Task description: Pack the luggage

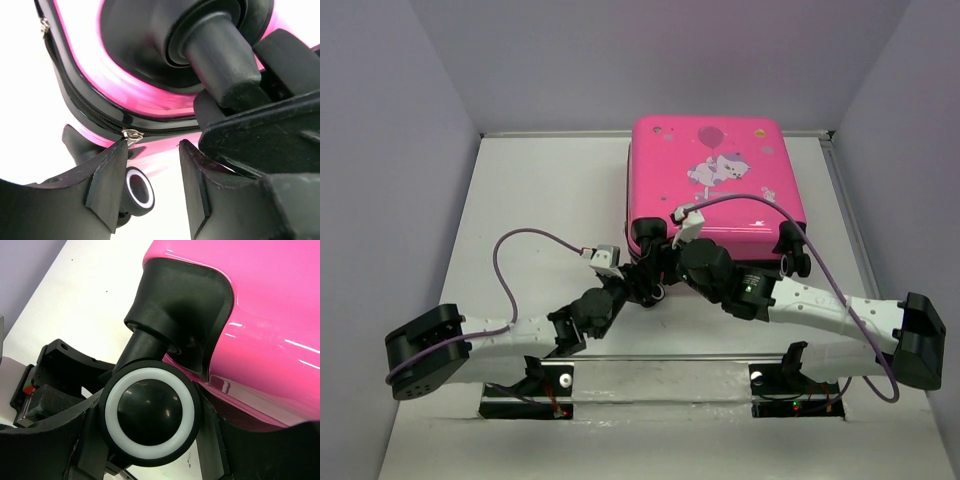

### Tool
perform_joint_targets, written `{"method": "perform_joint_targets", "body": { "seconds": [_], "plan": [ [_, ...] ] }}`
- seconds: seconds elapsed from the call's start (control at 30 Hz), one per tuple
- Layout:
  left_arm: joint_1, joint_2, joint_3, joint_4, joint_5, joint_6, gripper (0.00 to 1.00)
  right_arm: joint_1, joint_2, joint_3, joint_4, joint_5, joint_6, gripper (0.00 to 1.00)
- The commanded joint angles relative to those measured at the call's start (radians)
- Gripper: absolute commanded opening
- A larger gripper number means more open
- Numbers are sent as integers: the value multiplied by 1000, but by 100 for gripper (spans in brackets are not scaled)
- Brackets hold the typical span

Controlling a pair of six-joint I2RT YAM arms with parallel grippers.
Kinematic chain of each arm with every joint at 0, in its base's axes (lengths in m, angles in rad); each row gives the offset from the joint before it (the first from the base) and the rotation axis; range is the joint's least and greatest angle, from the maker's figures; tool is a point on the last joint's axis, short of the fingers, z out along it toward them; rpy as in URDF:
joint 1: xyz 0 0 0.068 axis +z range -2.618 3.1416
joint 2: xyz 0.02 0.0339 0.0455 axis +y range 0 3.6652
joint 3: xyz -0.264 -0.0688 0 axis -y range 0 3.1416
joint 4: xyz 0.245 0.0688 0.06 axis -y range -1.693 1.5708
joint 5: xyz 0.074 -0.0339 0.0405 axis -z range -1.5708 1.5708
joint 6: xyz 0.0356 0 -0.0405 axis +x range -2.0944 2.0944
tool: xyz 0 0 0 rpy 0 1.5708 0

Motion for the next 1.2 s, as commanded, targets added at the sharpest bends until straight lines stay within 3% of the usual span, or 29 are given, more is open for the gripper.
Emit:
{"method": "perform_joint_targets", "body": {
  "seconds": [0.0, 0.33, 0.6, 0.83, 1.1, 1.17],
  "plan": [
    [-2, -26, 0, 38, -85, 61, 55, 13, -59, 84, 143, -3, -21, 7],
    [9, 25, 60, -23, -112, 121, 46, 13, -50, 87, 147, -16, -18, 7],
    [22, 62, 57, 6, -89, 138, 51, 13, -56, 76, 163, -39, -13, 7],
    [42, 115, 111, 49, -57, 159, 50, 13, -45, 59, 205, -101, -16, 7],
    [52, 79, 115, 63, -83, 152, 31, 13, -47, 7, 242, -131, -1, 7],
    [52, 63, 117, 67, -91, 156, 19, 13, -48, -3, 252, -131, 7, 7]
  ]
}}
